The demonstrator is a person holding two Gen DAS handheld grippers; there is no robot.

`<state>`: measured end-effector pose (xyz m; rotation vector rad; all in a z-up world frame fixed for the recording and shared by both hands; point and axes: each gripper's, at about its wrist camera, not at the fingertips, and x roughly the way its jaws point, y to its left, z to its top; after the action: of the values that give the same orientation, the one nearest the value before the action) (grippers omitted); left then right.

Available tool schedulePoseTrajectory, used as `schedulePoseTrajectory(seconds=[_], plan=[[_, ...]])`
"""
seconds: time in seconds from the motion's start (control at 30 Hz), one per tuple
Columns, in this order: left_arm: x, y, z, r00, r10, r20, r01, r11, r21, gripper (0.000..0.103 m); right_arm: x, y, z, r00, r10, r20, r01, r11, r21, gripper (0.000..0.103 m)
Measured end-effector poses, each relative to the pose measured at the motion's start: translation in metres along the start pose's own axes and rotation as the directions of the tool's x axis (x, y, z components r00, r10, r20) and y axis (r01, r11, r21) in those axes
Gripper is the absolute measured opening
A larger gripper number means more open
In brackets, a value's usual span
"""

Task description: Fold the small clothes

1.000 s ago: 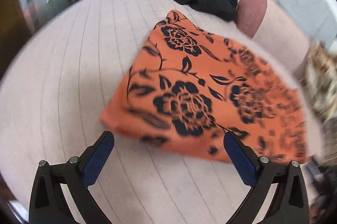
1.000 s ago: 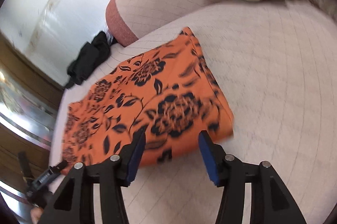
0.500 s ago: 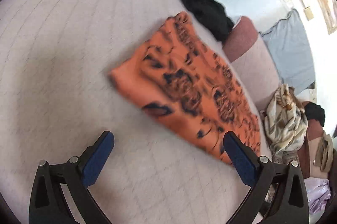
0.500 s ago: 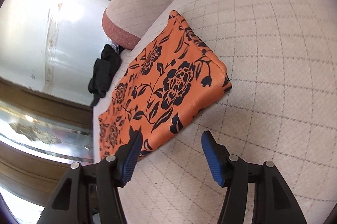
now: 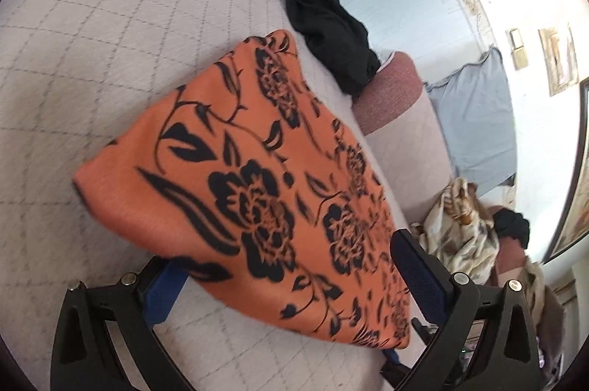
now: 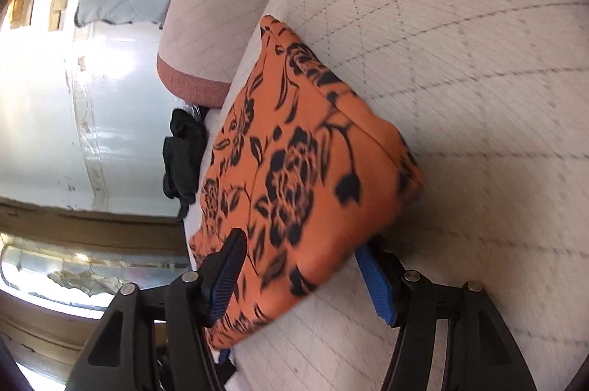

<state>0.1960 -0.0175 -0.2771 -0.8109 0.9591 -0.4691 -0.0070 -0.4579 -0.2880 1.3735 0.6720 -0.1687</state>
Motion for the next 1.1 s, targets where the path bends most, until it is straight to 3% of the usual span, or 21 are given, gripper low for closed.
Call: schedulePoseTrajectory(seconds=[0.07, 0.23, 0.33, 0.43, 0.47, 0.53, 0.67, 0.7, 0.77, 0.8, 0.97, 1.1], plan=[[0.004, -0.001, 0.001, 1.000, -0.002, 0.012, 0.002, 1.000, 0.005, 0.098, 0.007, 0.000, 0.007, 1.000, 0.022, 0.011, -0.022, 0.999, 0.029, 0.065], [0.008, 0.000, 0.003, 0.999, 0.045, 0.028, -0.045, 0.999, 0.012, 0.056, 0.021, 0.001, 0.022, 0.997, 0.061, 0.047, -0.064, 0.996, 0.067, 0.065], [0.008, 0.007, 0.003, 0.999, 0.044, 0.031, -0.043, 0.999, -0.018, 0.057, 0.030, 0.006, 0.029, 0.995, 0.060, 0.077, -0.062, 0.997, 0.033, 0.065], [0.010, 0.008, 0.004, 0.999, 0.030, 0.037, -0.029, 0.999, -0.027, 0.070, 0.044, 0.020, 0.032, 0.993, 0.035, 0.110, -0.029, 0.998, -0.057, 0.062], [0.011, 0.007, 0.004, 0.999, 0.028, 0.036, -0.028, 0.999, -0.021, 0.072, 0.048, 0.024, 0.032, 0.993, 0.012, 0.120, -0.002, 0.996, -0.089, 0.059], [0.013, 0.002, 0.004, 0.999, 0.043, 0.033, -0.043, 0.999, 0.001, 0.078, 0.055, 0.030, 0.031, 0.990, -0.049, 0.134, 0.068, 0.988, -0.138, 0.029], [0.018, -0.004, 0.006, 0.996, 0.059, 0.063, -0.060, 0.998, 0.010, 0.078, 0.062, 0.028, 0.033, 0.989, -0.068, 0.131, 0.086, 0.987, -0.135, 0.022], [0.019, -0.005, 0.006, 0.995, 0.061, 0.076, -0.062, 0.998, 0.012, 0.076, 0.063, 0.030, 0.033, 0.988, -0.075, 0.135, 0.094, 0.985, -0.141, 0.021], [0.019, -0.007, 0.006, 0.988, 0.119, 0.100, -0.123, 0.992, 0.040, 0.033, 0.065, 0.035, 0.030, 0.984, -0.096, 0.153, 0.121, 0.979, -0.166, 0.019], [0.019, -0.008, 0.007, 0.983, 0.154, 0.102, -0.161, 0.985, 0.064, 0.027, 0.064, 0.039, 0.029, 0.980, -0.104, 0.167, 0.134, 0.975, -0.179, 0.018], [0.009, -0.008, 0.005, 0.984, 0.147, 0.098, -0.153, 0.986, 0.058, 0.021, 0.054, 0.054, 0.019, 0.969, -0.093, 0.229, 0.149, 0.960, -0.239, 0.015], [-0.014, -0.010, 0.001, 0.989, 0.079, 0.123, -0.084, 0.996, 0.034, 0.018, 0.041, 0.069, 0.006, 0.955, -0.078, 0.287, 0.169, 0.937, -0.306, 0.015]])
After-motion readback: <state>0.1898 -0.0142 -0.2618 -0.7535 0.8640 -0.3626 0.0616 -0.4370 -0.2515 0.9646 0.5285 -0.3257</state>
